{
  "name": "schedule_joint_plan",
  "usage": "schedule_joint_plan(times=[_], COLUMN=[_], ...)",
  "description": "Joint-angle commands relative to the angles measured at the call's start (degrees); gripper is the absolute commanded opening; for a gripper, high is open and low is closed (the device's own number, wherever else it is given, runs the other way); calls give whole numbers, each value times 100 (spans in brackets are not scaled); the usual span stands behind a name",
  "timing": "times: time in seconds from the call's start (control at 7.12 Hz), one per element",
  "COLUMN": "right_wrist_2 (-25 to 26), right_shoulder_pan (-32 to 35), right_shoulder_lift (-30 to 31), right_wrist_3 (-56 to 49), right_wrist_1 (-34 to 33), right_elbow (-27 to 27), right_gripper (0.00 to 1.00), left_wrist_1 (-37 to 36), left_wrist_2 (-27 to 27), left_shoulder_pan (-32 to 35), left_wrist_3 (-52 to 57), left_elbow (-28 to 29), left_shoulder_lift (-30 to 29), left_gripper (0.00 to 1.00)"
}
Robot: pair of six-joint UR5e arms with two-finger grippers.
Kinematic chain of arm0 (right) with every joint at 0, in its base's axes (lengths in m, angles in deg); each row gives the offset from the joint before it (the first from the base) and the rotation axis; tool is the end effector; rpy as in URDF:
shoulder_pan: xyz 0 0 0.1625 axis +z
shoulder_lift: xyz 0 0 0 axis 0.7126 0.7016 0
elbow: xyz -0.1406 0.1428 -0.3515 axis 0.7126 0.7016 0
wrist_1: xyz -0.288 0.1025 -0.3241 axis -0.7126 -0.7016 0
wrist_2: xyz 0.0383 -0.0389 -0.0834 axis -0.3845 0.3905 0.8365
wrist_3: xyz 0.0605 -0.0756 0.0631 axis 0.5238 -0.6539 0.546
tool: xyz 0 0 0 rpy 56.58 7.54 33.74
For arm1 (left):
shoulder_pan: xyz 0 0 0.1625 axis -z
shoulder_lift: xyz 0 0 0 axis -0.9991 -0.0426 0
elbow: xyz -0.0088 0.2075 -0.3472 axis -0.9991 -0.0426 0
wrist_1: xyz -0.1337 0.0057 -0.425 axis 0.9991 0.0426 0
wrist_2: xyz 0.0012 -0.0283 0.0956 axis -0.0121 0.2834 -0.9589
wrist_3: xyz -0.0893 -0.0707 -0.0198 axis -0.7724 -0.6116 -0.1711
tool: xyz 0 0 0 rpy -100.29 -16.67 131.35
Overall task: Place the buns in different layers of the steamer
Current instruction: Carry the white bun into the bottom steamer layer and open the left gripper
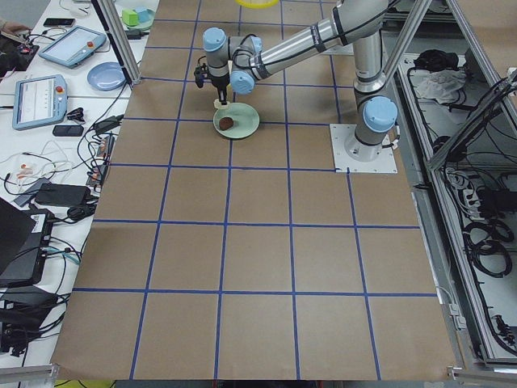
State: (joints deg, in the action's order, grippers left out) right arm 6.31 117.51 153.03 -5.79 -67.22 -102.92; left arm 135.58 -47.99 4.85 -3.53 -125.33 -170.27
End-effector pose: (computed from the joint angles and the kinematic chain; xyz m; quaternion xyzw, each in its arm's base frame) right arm -0.0277 -0.5094 0.4447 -0.0013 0.9986 0.0527 0.0043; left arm -0.1695 -0.6221 0.2348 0.0407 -0.9980 0.0167 0.0446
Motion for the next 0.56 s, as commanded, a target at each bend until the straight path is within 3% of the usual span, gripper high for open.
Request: schedule_joint_plan(times=[0.0, 0.28, 0.42], right_wrist_2=[0, 0, 0], right_shoulder_pan=[0, 0, 9], right_shoulder_lift=[0, 0, 0], right_wrist_3=[-9, 0, 0], right_wrist_1=[0, 9, 9], right_elbow=[0, -9, -9], right_gripper=[0, 0, 0], left_wrist_1=[100, 12, -362], left_wrist_2=[592, 649, 1137], left_shoulder_pan=[477, 1058, 1234], left_wrist_3=[-1058, -1759, -1944], left_elbow=[516, 632, 624], left_shoulder_lift=[42, -107, -230], left_gripper=[0, 0, 0])
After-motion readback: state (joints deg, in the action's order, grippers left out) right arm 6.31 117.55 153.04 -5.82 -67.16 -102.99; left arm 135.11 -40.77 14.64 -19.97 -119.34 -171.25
